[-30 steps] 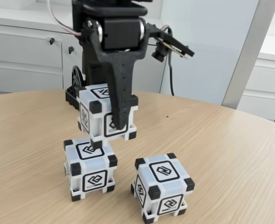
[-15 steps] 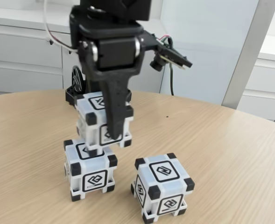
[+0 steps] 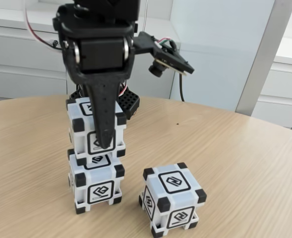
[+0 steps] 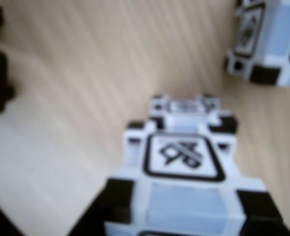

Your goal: Stack cubes from left to right.

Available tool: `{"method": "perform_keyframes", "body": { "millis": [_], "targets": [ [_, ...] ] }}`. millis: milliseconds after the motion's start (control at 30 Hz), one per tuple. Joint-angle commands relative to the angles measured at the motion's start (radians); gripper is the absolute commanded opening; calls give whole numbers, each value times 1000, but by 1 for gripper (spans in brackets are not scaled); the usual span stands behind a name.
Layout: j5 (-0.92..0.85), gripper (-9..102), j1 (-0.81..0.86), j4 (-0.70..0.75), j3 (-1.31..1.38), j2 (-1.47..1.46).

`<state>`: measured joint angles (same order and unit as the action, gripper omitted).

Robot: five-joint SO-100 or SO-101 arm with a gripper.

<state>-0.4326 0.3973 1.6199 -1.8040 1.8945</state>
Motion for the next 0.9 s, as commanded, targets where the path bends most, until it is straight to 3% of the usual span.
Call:
{"method": "perform_keyframes", "body": {
  "millis": [0,867],
  "targets": [
    [43,0,-6,-8,18,5],
    [81,0,-8,-8,170,-51]
  ]
}}
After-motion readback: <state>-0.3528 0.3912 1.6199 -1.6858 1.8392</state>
